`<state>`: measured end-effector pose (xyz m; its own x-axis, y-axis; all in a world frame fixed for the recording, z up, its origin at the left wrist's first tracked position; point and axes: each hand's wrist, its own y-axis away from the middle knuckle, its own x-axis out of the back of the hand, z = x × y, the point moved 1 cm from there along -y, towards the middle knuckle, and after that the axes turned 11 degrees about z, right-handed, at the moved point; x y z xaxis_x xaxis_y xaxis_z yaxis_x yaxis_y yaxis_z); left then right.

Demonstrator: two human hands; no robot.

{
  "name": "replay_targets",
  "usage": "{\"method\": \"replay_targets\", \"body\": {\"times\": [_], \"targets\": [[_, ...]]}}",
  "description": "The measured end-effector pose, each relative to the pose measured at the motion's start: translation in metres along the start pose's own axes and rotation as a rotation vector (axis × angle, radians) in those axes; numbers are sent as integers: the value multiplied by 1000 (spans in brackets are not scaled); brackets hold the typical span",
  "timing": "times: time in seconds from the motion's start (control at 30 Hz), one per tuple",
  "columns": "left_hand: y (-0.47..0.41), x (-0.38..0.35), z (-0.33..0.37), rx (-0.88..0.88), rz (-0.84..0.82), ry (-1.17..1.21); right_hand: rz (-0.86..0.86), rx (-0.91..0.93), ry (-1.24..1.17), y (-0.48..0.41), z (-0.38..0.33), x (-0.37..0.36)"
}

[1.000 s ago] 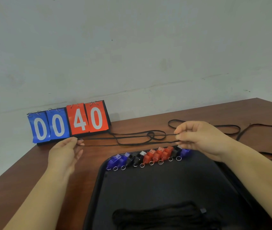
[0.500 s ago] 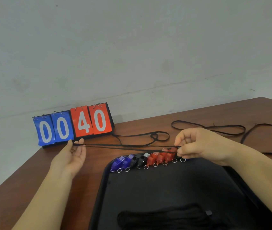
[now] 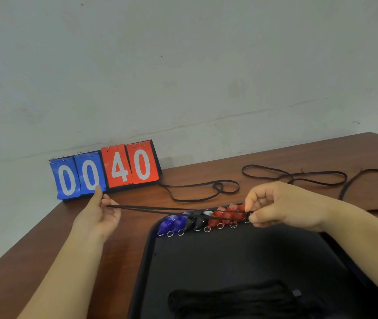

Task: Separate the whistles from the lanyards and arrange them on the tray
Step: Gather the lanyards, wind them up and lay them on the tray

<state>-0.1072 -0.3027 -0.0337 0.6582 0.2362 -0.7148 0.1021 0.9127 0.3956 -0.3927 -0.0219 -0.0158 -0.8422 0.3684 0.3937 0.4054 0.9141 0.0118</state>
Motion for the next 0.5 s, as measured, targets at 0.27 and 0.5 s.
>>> {"method": "replay_targets", "body": {"times": [0.27,0.5], "targets": [[-2,-2,0,-57,-46,-141,5,7,43,-1,1,1],[34,-15,-6,-172,-270,-367,35,80,85,3,-5,0]]}}
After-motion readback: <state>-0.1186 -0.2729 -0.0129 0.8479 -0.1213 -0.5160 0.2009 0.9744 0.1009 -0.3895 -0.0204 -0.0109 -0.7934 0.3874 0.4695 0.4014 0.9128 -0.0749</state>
